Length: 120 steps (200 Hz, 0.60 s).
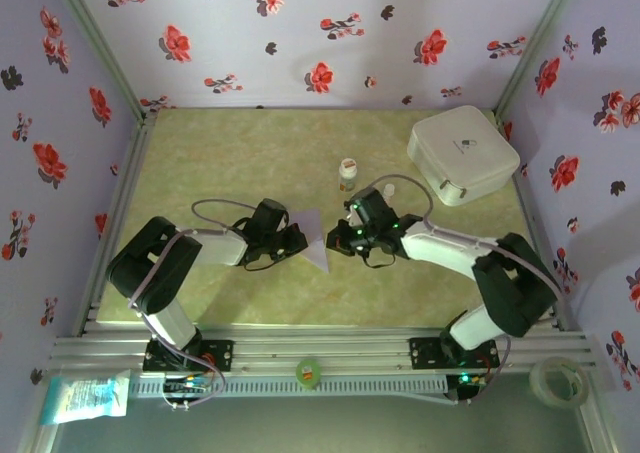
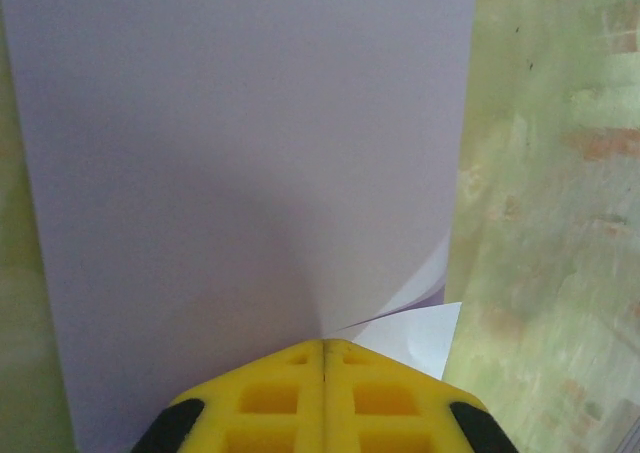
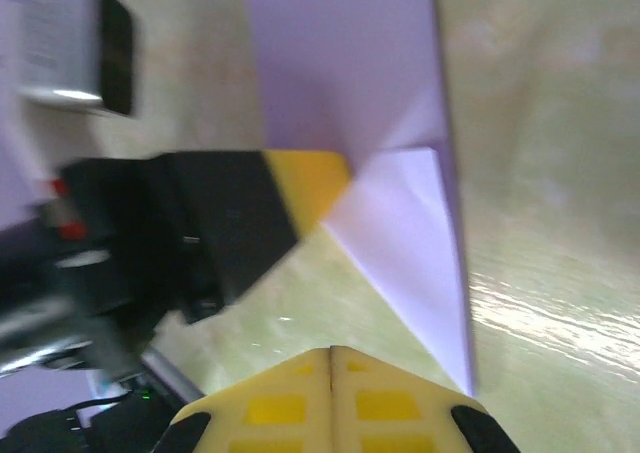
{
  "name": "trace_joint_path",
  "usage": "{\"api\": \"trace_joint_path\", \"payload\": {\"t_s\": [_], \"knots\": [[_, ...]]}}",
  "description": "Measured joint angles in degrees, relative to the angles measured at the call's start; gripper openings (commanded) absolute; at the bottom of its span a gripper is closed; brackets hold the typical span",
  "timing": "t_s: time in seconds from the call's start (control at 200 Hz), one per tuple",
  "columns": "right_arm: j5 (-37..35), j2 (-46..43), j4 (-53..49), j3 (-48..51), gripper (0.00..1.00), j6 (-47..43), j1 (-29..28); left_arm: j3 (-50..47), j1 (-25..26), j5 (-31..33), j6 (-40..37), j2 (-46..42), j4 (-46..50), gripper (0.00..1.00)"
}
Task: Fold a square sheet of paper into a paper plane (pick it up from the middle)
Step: Third fold the triangle at the center of the table.
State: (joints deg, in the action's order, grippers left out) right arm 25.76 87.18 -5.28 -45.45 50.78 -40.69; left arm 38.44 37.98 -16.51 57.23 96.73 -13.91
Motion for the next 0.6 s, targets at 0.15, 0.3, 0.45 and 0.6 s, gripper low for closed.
{"api": "trace_joint_path", "payload": {"t_s": [0.15,0.3,0.45,0.6], "knots": [[1.2,5.2,0.4,-0.3,0.02,1.3,-1.1,0.0,0.0,0.0,0.5,0.0,0.0,0.00],[1.9,8.8,3.6,-0.8,0.01,2.9,-1.9,0.0,0.0,0.0,0.9,0.0,0.0,0.00],[1.3,12.2,3.9,-1.7,0.00,3.3,-2.1,0.0,0.0,0.0,0.8,0.0,0.0,0.02],[1.4,13.4,4.2,-1.7,0.00,3.3,-2.1,0.9,0.0,0.0,0.8,0.0,1.6,0.07]]}}
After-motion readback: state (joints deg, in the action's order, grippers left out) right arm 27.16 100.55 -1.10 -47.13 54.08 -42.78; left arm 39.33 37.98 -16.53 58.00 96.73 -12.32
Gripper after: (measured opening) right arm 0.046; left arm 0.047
